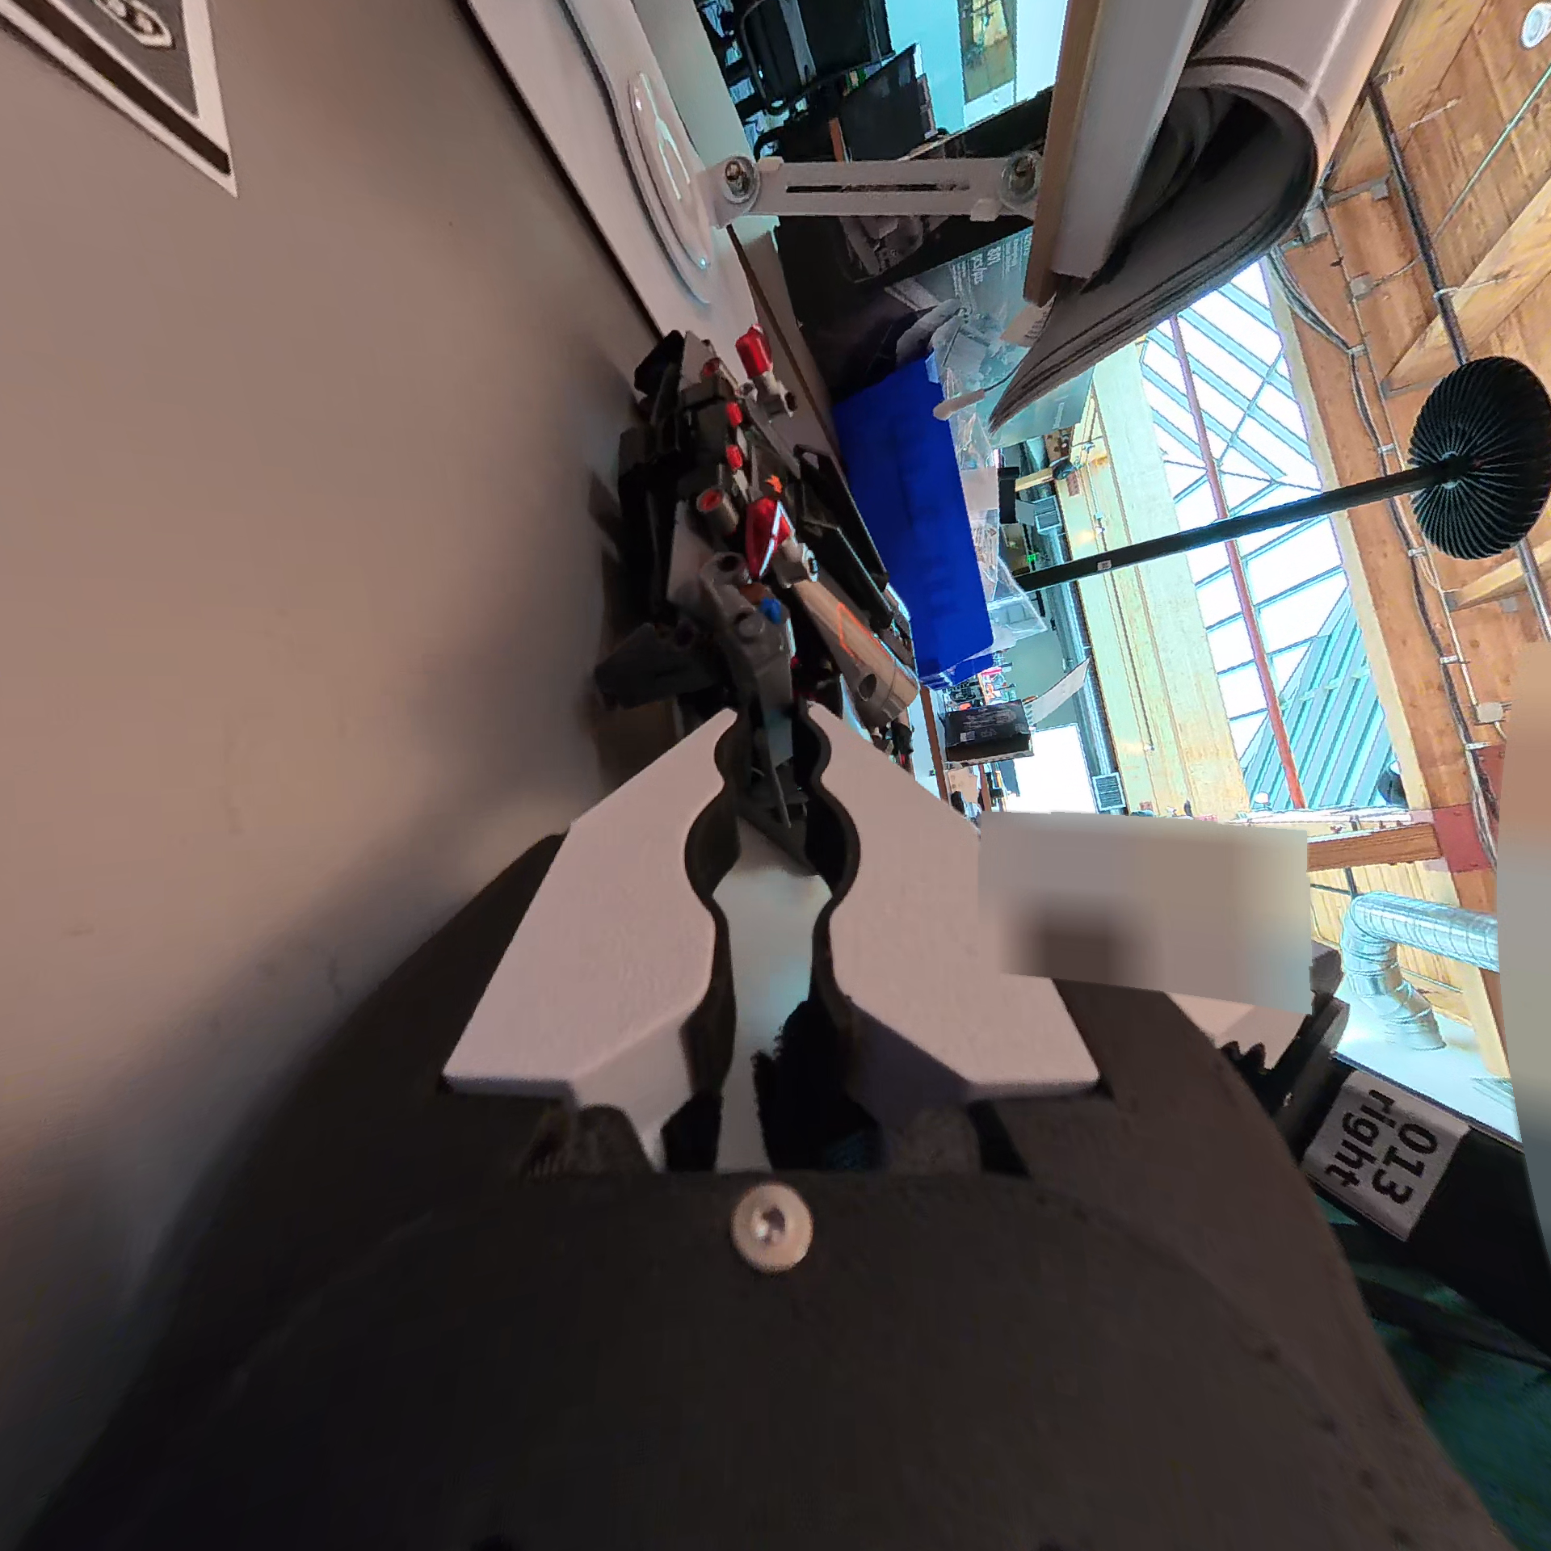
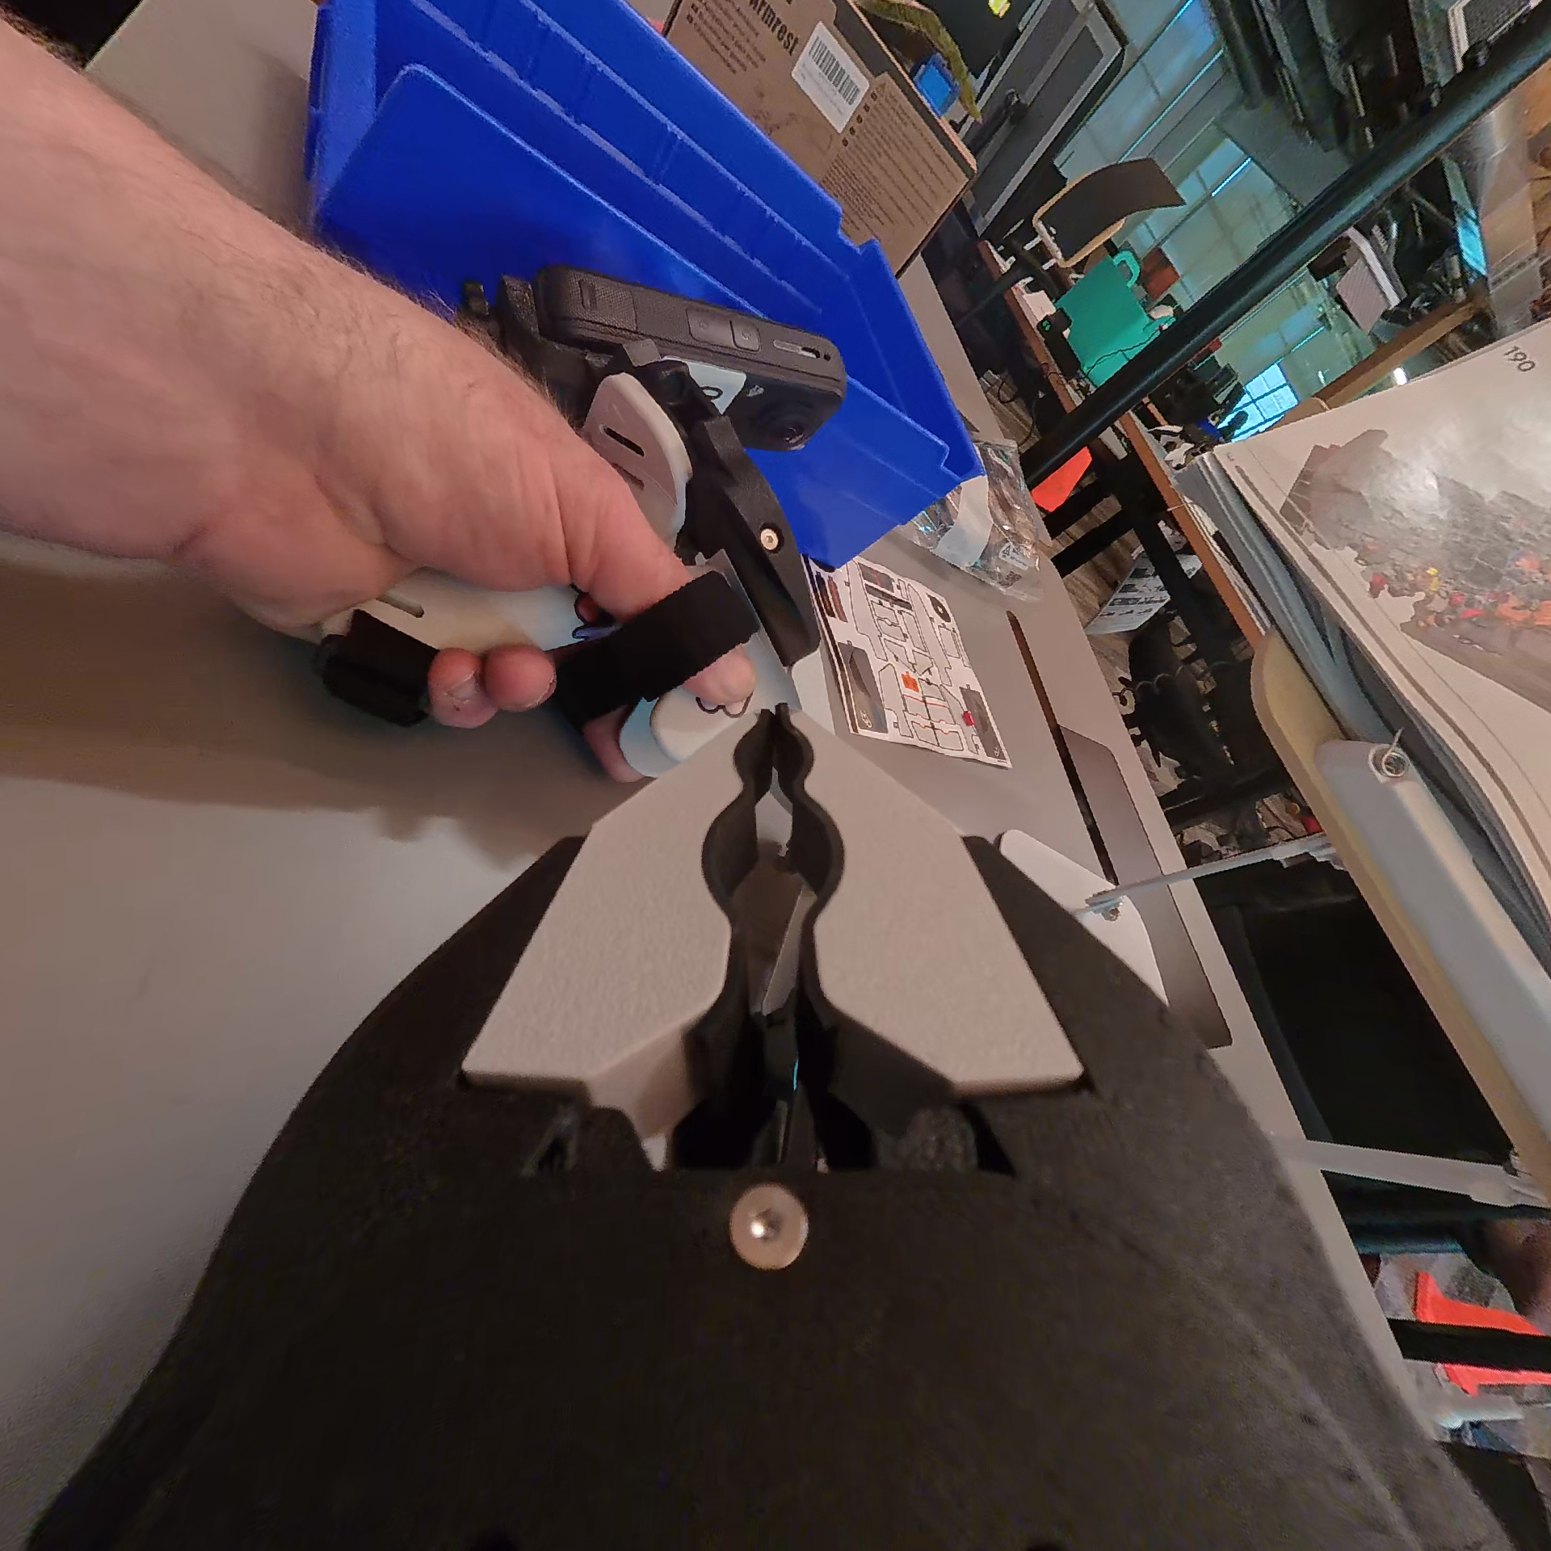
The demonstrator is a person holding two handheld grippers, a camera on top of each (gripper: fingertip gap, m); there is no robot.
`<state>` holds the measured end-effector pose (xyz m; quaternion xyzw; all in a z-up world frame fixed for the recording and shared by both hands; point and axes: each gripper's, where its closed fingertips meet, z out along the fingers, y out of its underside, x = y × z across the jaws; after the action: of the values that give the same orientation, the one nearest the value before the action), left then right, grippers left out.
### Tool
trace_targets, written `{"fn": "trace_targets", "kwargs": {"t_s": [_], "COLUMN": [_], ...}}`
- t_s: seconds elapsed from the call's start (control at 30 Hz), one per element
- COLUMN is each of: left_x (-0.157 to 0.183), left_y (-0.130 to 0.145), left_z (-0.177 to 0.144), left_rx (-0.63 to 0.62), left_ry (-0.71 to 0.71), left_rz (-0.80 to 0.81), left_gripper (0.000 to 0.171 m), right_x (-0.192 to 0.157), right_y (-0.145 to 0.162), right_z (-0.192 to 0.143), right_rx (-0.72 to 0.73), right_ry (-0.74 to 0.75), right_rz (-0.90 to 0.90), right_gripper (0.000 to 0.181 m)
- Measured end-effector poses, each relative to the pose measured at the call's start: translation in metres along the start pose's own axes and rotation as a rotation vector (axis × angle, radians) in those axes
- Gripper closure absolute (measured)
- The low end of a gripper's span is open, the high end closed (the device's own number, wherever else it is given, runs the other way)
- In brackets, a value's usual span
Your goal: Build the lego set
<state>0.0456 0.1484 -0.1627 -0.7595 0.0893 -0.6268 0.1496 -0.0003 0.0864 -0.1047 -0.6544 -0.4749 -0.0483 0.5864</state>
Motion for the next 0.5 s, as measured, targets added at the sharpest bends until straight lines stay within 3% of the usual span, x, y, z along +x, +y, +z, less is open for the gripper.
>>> {"fn": "trace_targets", "kwargs": {"t_s": [0.5], "left_x": [-0.0012], "left_y": [-0.0094], "left_z": [0.0031], "left_rx": [0.026], "left_ry": [-0.01], "left_rz": [0.02], "left_gripper": [0.165], "right_x": [-0.0037], "right_y": [-0.0001], "right_z": [0.0014], "right_rx": [0.002], "right_ry": [-0.019], "right_rz": [0.01], "right_gripper": [0.181]}}
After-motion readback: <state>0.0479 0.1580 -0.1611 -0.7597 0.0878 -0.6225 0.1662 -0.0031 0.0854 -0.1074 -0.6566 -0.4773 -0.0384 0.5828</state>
